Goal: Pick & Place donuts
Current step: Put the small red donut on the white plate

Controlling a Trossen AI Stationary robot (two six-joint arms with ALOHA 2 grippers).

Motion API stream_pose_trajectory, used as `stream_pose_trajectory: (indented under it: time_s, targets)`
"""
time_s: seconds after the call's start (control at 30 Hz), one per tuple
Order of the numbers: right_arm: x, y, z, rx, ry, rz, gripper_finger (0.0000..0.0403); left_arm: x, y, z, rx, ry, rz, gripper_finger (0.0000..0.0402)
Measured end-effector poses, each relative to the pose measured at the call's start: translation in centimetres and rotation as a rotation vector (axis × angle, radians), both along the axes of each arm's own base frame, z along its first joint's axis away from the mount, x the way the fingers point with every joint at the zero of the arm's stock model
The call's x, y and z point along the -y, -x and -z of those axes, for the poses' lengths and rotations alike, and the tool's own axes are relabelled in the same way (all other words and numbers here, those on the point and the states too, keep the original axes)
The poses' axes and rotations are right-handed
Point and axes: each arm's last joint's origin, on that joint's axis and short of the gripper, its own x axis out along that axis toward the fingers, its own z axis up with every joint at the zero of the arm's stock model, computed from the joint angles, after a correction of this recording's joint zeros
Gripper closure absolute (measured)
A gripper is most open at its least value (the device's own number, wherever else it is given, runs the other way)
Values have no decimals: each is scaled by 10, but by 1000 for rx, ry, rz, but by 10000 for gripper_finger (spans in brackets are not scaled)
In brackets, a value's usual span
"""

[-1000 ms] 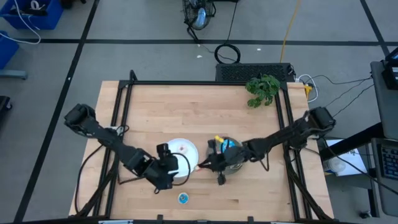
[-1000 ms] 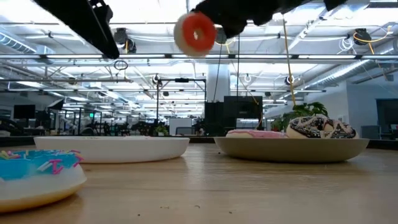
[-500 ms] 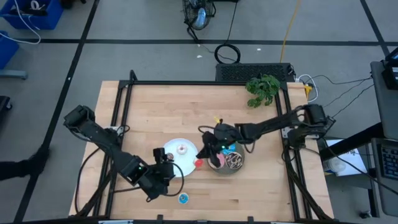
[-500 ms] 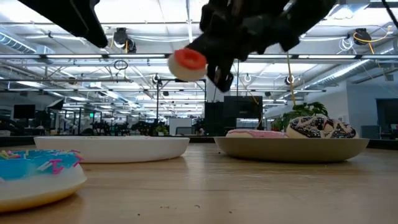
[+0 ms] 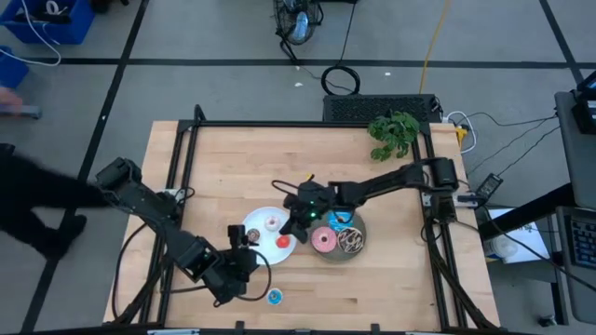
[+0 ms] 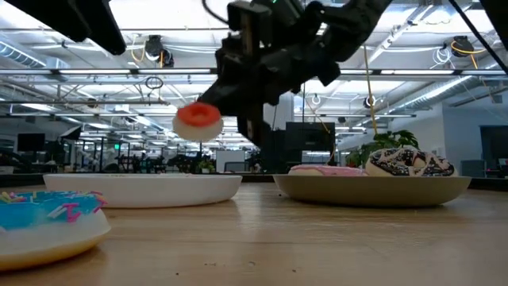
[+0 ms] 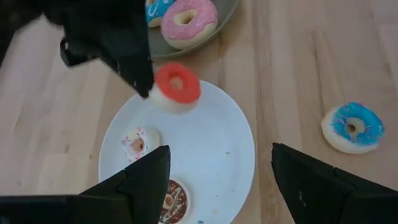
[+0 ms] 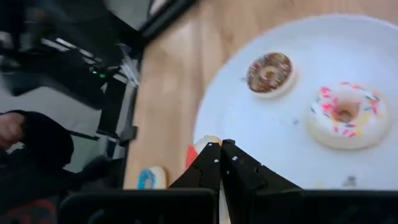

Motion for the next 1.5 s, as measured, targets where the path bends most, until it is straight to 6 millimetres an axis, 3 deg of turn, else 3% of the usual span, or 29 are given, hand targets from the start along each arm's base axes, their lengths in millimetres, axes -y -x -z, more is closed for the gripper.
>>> stream_pose_trajectory:
  time_s: [0.3, 0.57, 0.87, 1.17, 1.3, 1.5]
  targets:
    - [17, -6, 14, -60, -59, 31, 403, 15, 14, -1, 31, -106, 104, 170]
    - [23, -1, 21, -145, -27, 83, 403, 16, 15, -1, 39, -102, 101, 197]
    - [23, -7, 54, -194, -46, 93, 403, 17, 14, -2, 45, -93, 95, 202]
    - [27, -9, 49, -113, 22, 58, 401, 17, 14, -2, 45, -88, 90, 201]
    - [25, -9, 44, -96, 43, 41, 373, 17, 14, -1, 42, -83, 93, 202]
    - [25, -8, 45, -107, 33, 45, 280, 17, 14, -2, 43, -81, 91, 201]
